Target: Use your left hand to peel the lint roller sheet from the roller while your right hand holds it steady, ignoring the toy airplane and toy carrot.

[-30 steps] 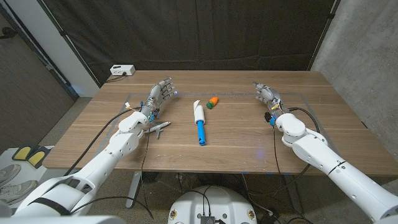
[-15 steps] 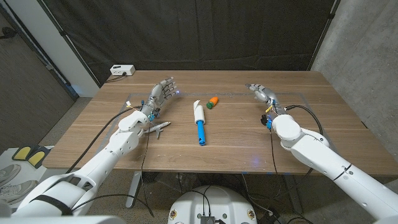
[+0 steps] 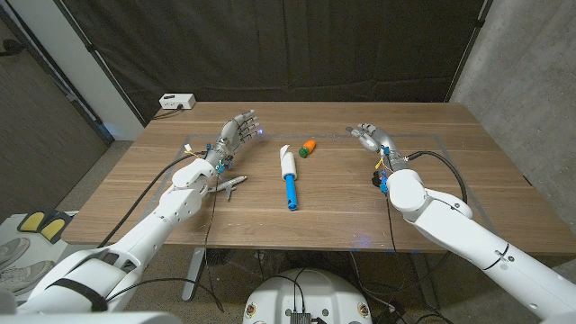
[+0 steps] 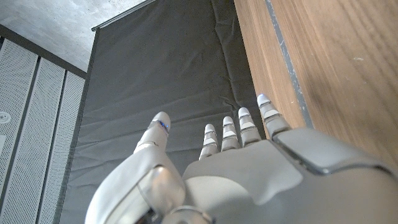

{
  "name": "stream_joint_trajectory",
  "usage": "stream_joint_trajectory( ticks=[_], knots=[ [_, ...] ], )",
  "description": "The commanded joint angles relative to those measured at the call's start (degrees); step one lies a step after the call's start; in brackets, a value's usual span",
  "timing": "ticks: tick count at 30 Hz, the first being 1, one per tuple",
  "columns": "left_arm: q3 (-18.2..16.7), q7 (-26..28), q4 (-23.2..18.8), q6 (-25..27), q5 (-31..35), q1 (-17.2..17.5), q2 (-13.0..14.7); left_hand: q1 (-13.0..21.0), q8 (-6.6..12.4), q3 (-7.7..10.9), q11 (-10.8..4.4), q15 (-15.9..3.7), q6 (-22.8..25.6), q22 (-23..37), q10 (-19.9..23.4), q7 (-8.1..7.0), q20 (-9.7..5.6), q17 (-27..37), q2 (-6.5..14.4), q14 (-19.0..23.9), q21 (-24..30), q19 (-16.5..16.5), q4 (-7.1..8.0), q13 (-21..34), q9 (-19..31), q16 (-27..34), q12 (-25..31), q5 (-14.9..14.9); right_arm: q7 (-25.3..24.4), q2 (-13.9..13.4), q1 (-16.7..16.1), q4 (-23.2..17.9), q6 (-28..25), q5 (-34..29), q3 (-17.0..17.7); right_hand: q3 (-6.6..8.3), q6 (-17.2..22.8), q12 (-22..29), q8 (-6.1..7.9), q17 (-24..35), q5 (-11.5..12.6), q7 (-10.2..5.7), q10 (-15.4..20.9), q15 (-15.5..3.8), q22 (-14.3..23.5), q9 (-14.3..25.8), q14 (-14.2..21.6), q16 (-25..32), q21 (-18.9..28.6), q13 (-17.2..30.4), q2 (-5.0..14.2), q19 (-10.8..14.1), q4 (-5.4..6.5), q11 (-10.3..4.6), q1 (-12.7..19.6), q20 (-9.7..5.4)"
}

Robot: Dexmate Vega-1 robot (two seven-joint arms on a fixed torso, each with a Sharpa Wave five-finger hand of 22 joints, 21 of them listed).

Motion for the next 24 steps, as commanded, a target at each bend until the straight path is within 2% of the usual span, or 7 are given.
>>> stream_joint_trajectory(
  ticks=[1, 5, 12, 17, 24],
  knots=[
    [0.35, -1.23, -0.69, 0.73, 0.06, -0.1, 0.46, -0.31, -0.24, 0.12, 0.08, 0.23, 0.02, 0.28, 0.69, 0.05, 0.08, 0.3, 0.06, 0.5, 0.26, -0.16, 0.3, 0.17, 0.08, 0.02, 0.48, -0.11, 0.61, -1.4, 2.35, -6.32, -10.14, -7.89, -6.06, -0.18, 0.87, 0.32, 0.38, 0.3, -0.11, 0.1, 0.56, -0.44, 0.23, 0.04, 0.64, 0.41, 0.15, 0.1, 0.39, 0.11, -0.05, -0.05, -0.26, -0.21],
    [0.42, -1.27, -1.33, 1.06, 0.12, 0.05, 0.78, -0.35, -0.25, 0.14, 0.07, 0.25, 0.01, 0.29, 0.77, 0.09, 0.08, 0.3, 0.07, 0.51, 0.26, -0.18, 0.29, 0.19, -0.02, -0.01, 0.51, -0.15, 2.87, -3.42, 2.54, -6.57, -7.71, -9.35, -6.86, -0.28, 1.57, 0.26, 0.56, 0.32, -0.29, -0.06, 0.62, -0.97, 0.23, 0.04, 0.6, 0.36, 0.02, 0.11, 0.53, -0.13, 0.0, -0.17, -0.42, -0.62],
    [0.58, -1.33, -1.78, 1.44, 0.05, 0.27, 0.89, -0.43, -0.23, 0.17, -0.04, 0.21, 0.08, 0.33, 0.76, 0.11, 0.08, 0.31, 0.08, 0.55, 0.28, -0.2, 0.28, 0.21, -0.2, -0.07, 0.5, -0.21, 7.65, -5.78, 4.89, -7.58, -8.79, -13.63, -9.71, -0.7, 2.04, 0.15, 0.58, 0.41, -0.84, -0.15, 0.7, -1.97, 0.25, 0.05, 0.92, 0.46, -0.13, 0.14, 0.51, -0.42, 0.25, -0.44, -1.05, -1.39],
    [0.74, -1.51, -2.23, 1.86, 0.03, 0.48, 1.11, -0.46, -0.25, 0.18, 0.0, 0.27, 0.05, 0.34, 0.78, 0.09, 0.08, 0.3, 0.07, 0.62, 0.29, -0.2, 0.26, 0.22, -0.28, -0.07, 0.51, -0.24, 10.94, -6.7, 6.49, -7.63, -7.97, -16.96, -11.76, -3.46, 2.74, 0.35, 0.46, 0.69, -2.16, -0.42, 1.97, -3.25, 0.35, 0.08, 2.77, 1.08, 0.13, 0.24, -2.21, 0.41, 1.29, -0.63, -4.64, -1.43],
    [0.79, -1.17, -3.21, 1.99, 0.11, 1.05, 1.39, -0.52, -0.28, 0.19, -0.04, 0.24, -0.01, 0.36, 0.76, -0.01, 0.08, 0.31, 0.05, 0.63, 0.3, -0.21, 0.25, 0.23, -0.38, -0.11, 0.5, -0.29, 16.29, -6.57, 9.02, -9.32, -11.75, -21.88, -15.02, -4.49, 3.05, 0.33, 0.41, 0.81, -2.12, -0.58, 2.27, -3.58, 0.39, 0.09, 3.15, 1.18, 0.21, 0.28, -3.11, 0.68, 1.78, -0.77, -6.13, -1.32]
  ],
)
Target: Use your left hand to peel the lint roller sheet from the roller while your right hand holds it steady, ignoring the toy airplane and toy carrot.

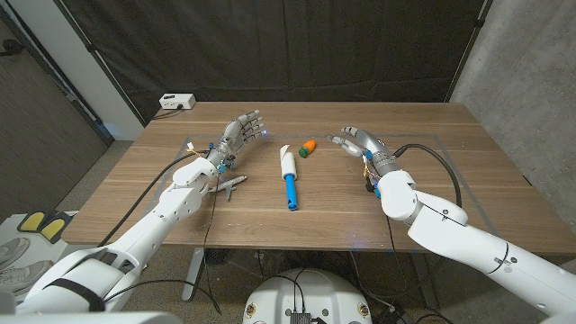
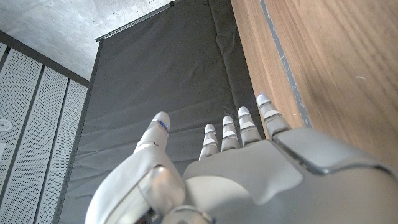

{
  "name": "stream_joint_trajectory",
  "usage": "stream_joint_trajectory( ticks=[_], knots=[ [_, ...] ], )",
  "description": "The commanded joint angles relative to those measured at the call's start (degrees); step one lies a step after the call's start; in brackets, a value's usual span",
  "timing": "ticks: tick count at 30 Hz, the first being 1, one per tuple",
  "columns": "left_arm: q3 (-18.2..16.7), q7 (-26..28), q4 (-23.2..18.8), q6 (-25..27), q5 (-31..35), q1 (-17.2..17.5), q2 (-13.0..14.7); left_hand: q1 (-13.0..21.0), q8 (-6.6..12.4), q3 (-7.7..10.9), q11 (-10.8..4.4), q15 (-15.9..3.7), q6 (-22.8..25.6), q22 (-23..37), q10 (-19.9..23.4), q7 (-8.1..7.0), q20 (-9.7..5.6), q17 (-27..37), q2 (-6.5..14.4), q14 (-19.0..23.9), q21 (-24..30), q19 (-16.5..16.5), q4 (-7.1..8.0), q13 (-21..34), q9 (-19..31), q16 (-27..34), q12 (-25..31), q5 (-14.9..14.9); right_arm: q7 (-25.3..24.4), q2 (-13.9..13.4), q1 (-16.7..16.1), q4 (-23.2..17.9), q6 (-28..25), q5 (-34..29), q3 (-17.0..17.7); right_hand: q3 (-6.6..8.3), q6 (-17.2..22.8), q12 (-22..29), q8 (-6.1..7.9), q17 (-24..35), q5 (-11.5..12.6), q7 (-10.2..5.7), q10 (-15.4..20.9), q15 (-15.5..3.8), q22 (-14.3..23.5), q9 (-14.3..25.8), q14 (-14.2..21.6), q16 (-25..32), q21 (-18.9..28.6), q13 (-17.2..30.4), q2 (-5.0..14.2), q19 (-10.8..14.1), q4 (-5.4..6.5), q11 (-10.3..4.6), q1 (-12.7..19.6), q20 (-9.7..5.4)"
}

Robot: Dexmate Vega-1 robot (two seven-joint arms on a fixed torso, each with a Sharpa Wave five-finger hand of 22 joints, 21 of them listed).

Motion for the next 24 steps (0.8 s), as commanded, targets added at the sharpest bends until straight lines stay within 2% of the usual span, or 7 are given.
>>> stream_joint_trajectory(
  ticks=[1, 3, 5, 9, 12, 20, 24],
  knots=[
    [0.23, -0.03, -1.5, 0.6, 0.07, 0.8, 0.5, -0.53, -0.29, 0.19, -0.22, 0.15, -0.02, 0.09, 0.55, 0.02, 0.08, 0.31, 0.05, 0.12, 0.3, -0.21, 0.25, 0.24, 0.15, -0.12, 0.5, -0.08, 8.95, -1.0, 5.09, -3.11, -5.96, -9.63, -7.4, -0.51, 0.64, 0.33, 0.27, 0.27, 0.07, -0.22, 0.63, -0.39, 0.11, 0.08, 0.57, 0.31, 0.22, 0.29, -0.35, 0.7, 0.31, 0.02, -0.85, 0.12],
    [0.27, -0.06, -1.62, 0.69, 0.08, 0.84, 0.58, -0.55, -0.28, 0.2, -0.23, 0.11, -0.02, 0.1, 0.55, 0.03, 0.08, 0.31, 0.04, 0.17, 0.3, -0.22, 0.24, 0.24, 0.11, -0.11, 0.5, -0.1, 9.87, -0.58, 5.54, -3.47, -7.42, -11.14, -8.42, -0.65, 0.59, 0.31, 0.23, 0.29, 0.1, -0.23, 0.63, -0.36, 0.12, 0.08, 0.61, 0.32, 0.18, 0.3, -0.46, 0.62, 0.37, -0.06, -1.04, 0.24],
    [0.27, -0.29, -1.65, 0.65, 0.0, 0.86, 0.62, -0.58, -0.3, 0.21, -0.08, 0.2, -0.04, 0.11, 0.61, 0.06, 0.08, 0.32, 0.05, 0.17, 0.3, -0.23, 0.24, 0.25, 0.06, -0.13, 0.52, -0.12, 11.63, 0.28, 7.09, -4.27, -10.92, -14.82, -11.77, -0.77, 0.55, 0.29, 0.19, 0.3, 0.12, -0.27, 0.63, -0.39, 0.13, 0.08, 0.64, 0.32, 0.19, 0.31, -0.55, 0.65, 0.41, 0.02, -1.18, 0.35],
    [0.27, -0.57, -1.77, 0.67, -0.08, 0.94, 0.78, -0.65, -0.29, 0.21, -0.25, 0.22, -0.03, 0.12, 0.61, 0.06, 0.08, 0.32, 0.05, 0.24, 0.31, -0.23, 0.25, 0.26, -0.02, -0.14, 0.52, -0.17, 14.42, 1.26, 8.88, -5.04, -14.79, -18.96, -15.31, -0.92, 0.61, 0.25, 0.17, 0.3, 0.18, -0.28, 0.63, -0.49, 0.14, 0.08, 0.81, 0.35, 0.24, 0.32, -0.69, 0.79, 0.42, -0.16, -1.32, 0.55],
    [0.21, -0.69, -1.93, 0.77, -0.23, 1.09, 0.92, -0.69, -0.28, 0.21, -0.25, 0.24, 0.01, 0.13, 0.6, 0.03, 0.08, 0.33, 0.04, 0.28, 0.32, -0.24, 0.26, 0.27, -0.06, -0.14, 0.51, -0.19, 15.99, 1.66, 9.49, -5.33, -15.56, -20.25, -16.44, -0.99, 0.71, 0.21, 0.19, 0.28, 0.24, -0.31, 0.61, -0.66, 0.15, 0.08, 1.01, 0.4, 0.26, 0.32, -0.74, 0.86, 0.38, -0.18, -1.33, 0.55],
    [0.14, -1.13, -2.33, 0.78, -0.36, 1.31, 1.32, -0.78, -0.27, 0.23, -0.2, 0.27, 0.03, 0.15, 0.61, 0.11, 0.08, 0.34, 0.06, 0.26, 0.33, -0.24, 0.27, 0.28, -0.16, -0.19, 0.52, -0.25, 22.17, 3.47, 13.61, -4.95, -19.33, -25.77, -22.35, -1.11, 0.99, 0.18, 0.23, 0.27, 0.38, -0.27, 0.72, -0.91, 0.18, 0.09, 1.63, 0.59, 0.31, 0.34, -0.75, 1.03, 0.31, -0.24, -1.32, 0.64],
    [0.14, -1.29, -2.49, 0.88, -0.43, 1.38, 1.45, -0.82, -0.27, 0.24, -0.18, 0.25, 0.02, 0.16, 0.62, 0.15, 0.08, 0.34, 0.07, 0.26, 0.34, -0.24, 0.28, 0.28, -0.2, -0.21, 0.52, -0.27, 23.97, 4.05, 14.45, -4.4, -19.68, -27.26, -23.71, -1.29, 1.58, 0.35, 0.41, 0.28, 0.47, -0.19, 1.28, -0.93, 0.2, 0.11, 1.87, 0.65, 0.35, 0.36, -0.86, 1.15, 0.31, -0.36, -1.46, 0.56]
  ],
)
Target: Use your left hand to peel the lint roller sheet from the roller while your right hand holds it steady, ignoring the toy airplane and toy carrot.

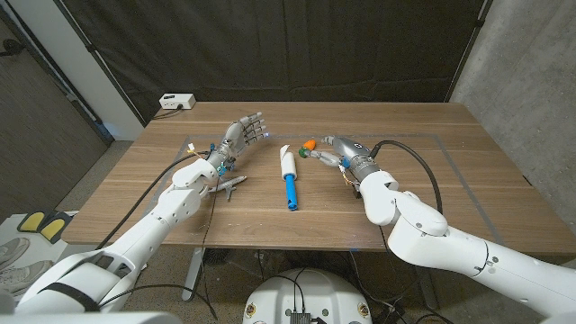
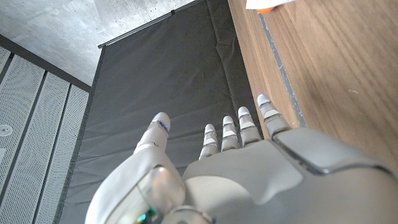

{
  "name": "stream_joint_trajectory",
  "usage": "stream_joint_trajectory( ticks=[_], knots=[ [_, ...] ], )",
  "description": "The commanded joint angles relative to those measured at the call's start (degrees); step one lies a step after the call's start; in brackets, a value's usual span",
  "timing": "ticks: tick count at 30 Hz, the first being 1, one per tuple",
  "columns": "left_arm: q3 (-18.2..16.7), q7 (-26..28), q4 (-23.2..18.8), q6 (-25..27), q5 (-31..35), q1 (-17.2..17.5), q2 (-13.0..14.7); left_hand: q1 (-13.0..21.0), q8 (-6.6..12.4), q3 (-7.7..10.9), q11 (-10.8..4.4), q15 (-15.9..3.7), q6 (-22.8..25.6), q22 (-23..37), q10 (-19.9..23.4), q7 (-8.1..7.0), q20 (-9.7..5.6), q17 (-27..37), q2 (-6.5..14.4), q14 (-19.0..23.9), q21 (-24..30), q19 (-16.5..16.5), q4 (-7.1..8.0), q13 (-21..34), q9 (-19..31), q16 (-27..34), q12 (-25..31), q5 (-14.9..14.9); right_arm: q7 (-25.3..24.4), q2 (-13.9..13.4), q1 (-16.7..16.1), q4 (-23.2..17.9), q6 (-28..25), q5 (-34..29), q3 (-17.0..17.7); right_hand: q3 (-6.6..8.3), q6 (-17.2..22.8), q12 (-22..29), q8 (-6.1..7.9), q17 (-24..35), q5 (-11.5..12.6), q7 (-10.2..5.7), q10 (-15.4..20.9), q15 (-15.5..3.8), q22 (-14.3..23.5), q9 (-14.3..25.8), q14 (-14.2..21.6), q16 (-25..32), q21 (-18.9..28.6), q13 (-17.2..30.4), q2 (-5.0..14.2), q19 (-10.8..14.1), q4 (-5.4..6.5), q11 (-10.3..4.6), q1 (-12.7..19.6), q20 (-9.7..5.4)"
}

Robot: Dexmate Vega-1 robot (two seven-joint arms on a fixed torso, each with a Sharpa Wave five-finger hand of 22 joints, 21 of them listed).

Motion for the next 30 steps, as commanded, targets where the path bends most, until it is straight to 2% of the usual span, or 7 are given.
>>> stream_joint_trajectory(
  ticks=[1, 5, 8, 11, 16, 23, 30],
  knots=[
    [-0.07, -0.53, -0.74, 0.22, -0.28, 0.39, 0.63, -0.36, -0.27, 0.24, -0.07, 0.27, 0.04, 0.17, 0.49, 0.13, 0.08, 0.05, 0.08, 0.27, 0.34, -0.24, 0.28, 0.29, 0.04, -0.21, 0.51, -0.06, 8.35, 2.23, 4.13, 0.37, -5.35, -8.35, -6.69, -0.29, 1.3, 0.37, 0.46, 0.28, 0.48, -0.01, 1.18, -0.09, 0.2, 0.1, 0.53, 0.4, 0.34, 0.1, -0.21, 0.54, -0.09, -0.22, -0.36, -0.08],
    [-0.15, -0.33, -1.11, 0.32, -0.3, 0.63, 0.81, -0.42, -0.28, 0.27, -0.01, 0.25, 0.01, 0.18, 0.64, 0.12, 0.08, 0.06, 0.11, 0.28, 0.35, -0.25, 0.29, 0.3, -0.02, -0.23, 0.57, -0.1, 9.36, 2.9, 4.34, 0.95, -5.64, -9.62, -7.47, -0.33, 2.19, 0.49, 0.74, 0.28, 0.61, 0.17, 1.67, -0.17, 0.22, 0.12, 0.43, 0.32, 0.34, 0.13, -0.09, 0.57, -0.16, 0.1, -0.26, -0.1],
    [-0.16, -0.34, -1.27, 0.44, -0.36, 0.7, 0.91, -0.45, -0.29, 0.29, 0.07, 0.31, 0.0, 0.19, 0.52, 0.18, 0.08, 0.06, 0.11, 0.25, 0.36, -0.26, 0.29, 0.31, -0.06, -0.26, 0.51, -0.13, 10.45, 3.84, 5.27, 1.66, -7.03, -12.24, -9.42, -0.46, 3.38, 0.81, 1.04, 0.46, 0.8, 0.35, 2.71, -1.04, 0.26, 0.15, 1.84, 0.9, 0.43, 0.25, 0.18, 0.87, -0.22, 0.24, -0.22, -0.38],
    [-0.17, -0.38, -1.34, 0.55, -0.45, 0.73, 0.94, -0.53, -0.33, 0.28, 0.13, 0.46, -0.13, 0.2, 0.48, 0.27, 0.09, 0.08, 0.13, 0.25, 0.36, -0.27, 0.34, 0.31, -0.1, -0.27, 0.5, -0.17, 11.11, 4.88, 6.05, 2.62, -8.38, -15.5, -11.56, -1.43, 4.14, 1.46, 1.13, 0.82, 0.93, 0.56, 4.4, -1.3, 0.33, 0.19, 3.51, 1.64, 0.83, 0.59, -0.71, 1.95, -0.02, 0.42, -1.18, -0.68],
    [-0.17, -0.28, -1.41, 0.68, -0.48, 0.68, 0.94, -0.81, -0.33, 0.25, 0.21, 0.56, -0.14, 0.22, 0.41, 0.42, 0.1, 0.14, 0.23, 0.18, 0.37, -0.29, 0.53, 0.33, -0.17, -0.29, 0.47, -0.29, 13.17, 6.12, 6.78, 4.2, -8.77, -18.48, -13.46, -1.92, 4.97, 1.89, 1.32, 1.06, 1.11, 0.57, 5.46, -1.63, 0.37, 0.22, 4.36, 2.03, 1.01, 0.87, -1.11, 2.5, 0.0, 0.22, -1.56, -0.7],
    [0.0, -0.3, -1.06, 0.72, -0.31, 0.28, 0.75, -1.03, -0.31, 0.2, 0.24, 0.44, -0.1, 0.23, 0.44, 0.34, 0.1, 0.17, 0.19, 0.21, 0.38, -0.31, 0.63, 0.34, -0.24, -0.3, 0.48, -0.41, 15.69, 8.51, 7.6, 7.33, -9.96, -24.57, -16.33, -1.86, 6.92, 3.31, 1.78, 1.41, 1.77, 0.63, 8.29, -2.38, 0.42, 0.33, 6.19, 2.78, 1.25, 1.61, -0.99, 3.37, -0.92, -0.4, -0.06, -0.85],
    [0.09, -0.17, -1.0, 0.82, -0.17, 0.15, 0.71, -1.22, -0.3, 0.18, 0.19, 0.48, -0.1, 0.24, 0.46, 0.31, 0.09, 0.17, 0.15, 0.19, 0.4, -0.33, 0.68, 0.35, -0.31, -0.33, 0.48, -0.53, 19.35, 10.67, 7.77, 9.78, -9.63, -28.08, -16.81, -1.9, 7.25, 3.92, 1.7, 1.58, 2.11, 0.32, 8.98, -2.69, 0.43, 0.38, 7.08, 3.09, 1.53, 2.07, -1.26, 4.3, -1.58, -0.69, 0.96, -0.95]
  ],
)
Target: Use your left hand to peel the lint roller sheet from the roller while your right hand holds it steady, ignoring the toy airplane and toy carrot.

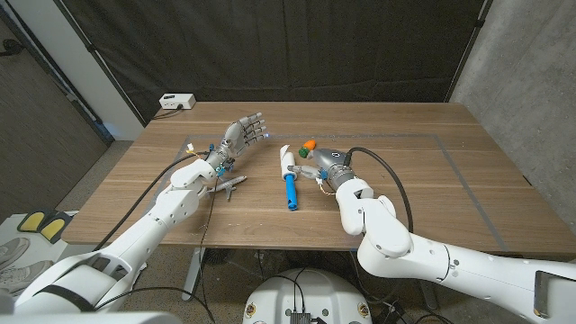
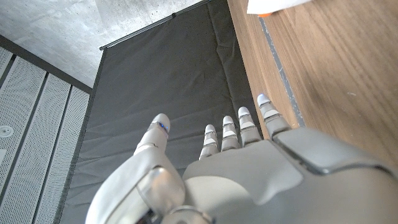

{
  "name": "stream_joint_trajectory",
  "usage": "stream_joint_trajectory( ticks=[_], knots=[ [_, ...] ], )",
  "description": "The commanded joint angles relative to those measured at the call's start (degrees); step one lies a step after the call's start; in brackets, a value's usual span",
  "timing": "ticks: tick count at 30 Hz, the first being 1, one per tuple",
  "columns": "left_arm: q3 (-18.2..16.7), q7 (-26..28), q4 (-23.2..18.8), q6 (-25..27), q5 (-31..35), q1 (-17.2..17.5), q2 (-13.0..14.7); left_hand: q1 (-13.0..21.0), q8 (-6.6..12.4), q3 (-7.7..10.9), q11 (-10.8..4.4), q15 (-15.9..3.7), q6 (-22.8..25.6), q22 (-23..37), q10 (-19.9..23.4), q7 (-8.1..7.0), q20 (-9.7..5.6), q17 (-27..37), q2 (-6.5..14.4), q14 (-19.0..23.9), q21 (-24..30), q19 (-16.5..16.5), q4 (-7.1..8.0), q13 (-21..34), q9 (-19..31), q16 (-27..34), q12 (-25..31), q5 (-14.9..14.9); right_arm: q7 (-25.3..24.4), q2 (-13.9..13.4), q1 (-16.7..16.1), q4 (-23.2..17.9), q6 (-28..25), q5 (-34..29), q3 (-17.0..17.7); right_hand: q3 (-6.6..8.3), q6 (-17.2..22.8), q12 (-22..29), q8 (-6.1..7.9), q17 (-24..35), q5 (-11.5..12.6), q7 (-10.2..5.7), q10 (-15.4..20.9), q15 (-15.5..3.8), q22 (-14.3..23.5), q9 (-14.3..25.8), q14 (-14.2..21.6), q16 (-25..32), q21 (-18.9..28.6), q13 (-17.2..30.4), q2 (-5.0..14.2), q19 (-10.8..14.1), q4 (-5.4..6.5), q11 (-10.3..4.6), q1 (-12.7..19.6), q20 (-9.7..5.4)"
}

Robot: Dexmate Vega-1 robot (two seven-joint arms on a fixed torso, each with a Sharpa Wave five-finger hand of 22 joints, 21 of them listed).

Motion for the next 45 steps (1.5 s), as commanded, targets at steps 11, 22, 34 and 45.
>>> stream_joint_trajectory(
  ticks=[11, 22, 34, 45],
  knots=[
    [0.26, 0.38, 0.43, 0.8, 0.2, -0.62, -0.09, -0.55, 0.22, 0.17, 0.14, 0.45, 0.19, 0.28, 0.46, 0.09, 0.09, 0.19, 0.07, 0.21, 0.41, -0.37, 0.37, 0.07, -0.13, -0.09, 0.47, -0.25, 12.31, 6.12, 0.8, 7.37, 0.41, -13.7, -2.72, 0.1, 1.14, 0.65, 0.4, 0.39, 0.67, -0.46, 0.63, -0.29, 0.16, 0.29, 0.78, 0.29, 0.23, 0.66, -0.59, 0.84, -1.1, -0.39, 1.8, -0.24],
    [0.43, -0.21, 1.63, 0.48, 0.27, -1.41, -0.67, -0.77, 0.21, 0.21, 0.13, 0.46, 0.14, 0.29, 0.46, 0.09, 0.09, 0.18, 0.07, 0.21, 0.42, -0.42, 0.42, 0.08, -0.2, -0.13, 0.46, -0.42, 18.37, 8.91, -1.33, 11.0, 4.02, -21.26, -1.01, -0.41, 4.35, 3.11, 0.87, 1.51, 1.36, -0.67, 3.67, -1.25, 0.16, 0.4, 3.43, 1.58, 0.25, 1.96, -0.04, 1.5, -1.15, -0.39, 2.81, -0.61],
    [0.61, -1.06, 3.22, 0.36, 0.16, -2.32, -1.43, -1.39, 0.22, 0.03, 0.37, 0.75, 0.17, 0.32, 0.5, 0.31, 0.11, 0.3, 0.09, 0.17, 0.43, -0.46, 0.82, 0.1, -0.23, -0.09, 0.48, -0.71, 21.65, 11.91, -5.58, 13.74, 9.67, -26.05, 3.79, -0.09, 6.08, 4.34, 1.05, 2.07, 2.02, -1.22, 4.65, -1.85, 0.14, 0.44, 4.28, 1.95, 0.35, 2.72, 0.46, 2.19, -2.0, -0.94, 5.24, -0.99],
    [0.55, -1.21, 3.34, 0.38, 0.16, -2.43, -1.46, -2.61, 0.27, -0.55, 0.47, 0.79, 0.37, 0.35, 0.51, 0.31, 0.12, 0.46, -0.17, 0.09, 0.46, -0.5, 1.57, 0.12, -0.27, -0.03, 0.48, -1.34, 26.3, 15.11, -7.7, 16.64, 13.35, -30.04, 6.97, -0.13, 7.03, 5.08, 0.97, 2.52, 2.45, -1.8, 4.77, -2.3, 0.12, 0.46, 4.59, 2.09, 0.29, 3.3, 0.37, 2.47, -2.54, -1.35, 7.21, -1.29]
  ],
)
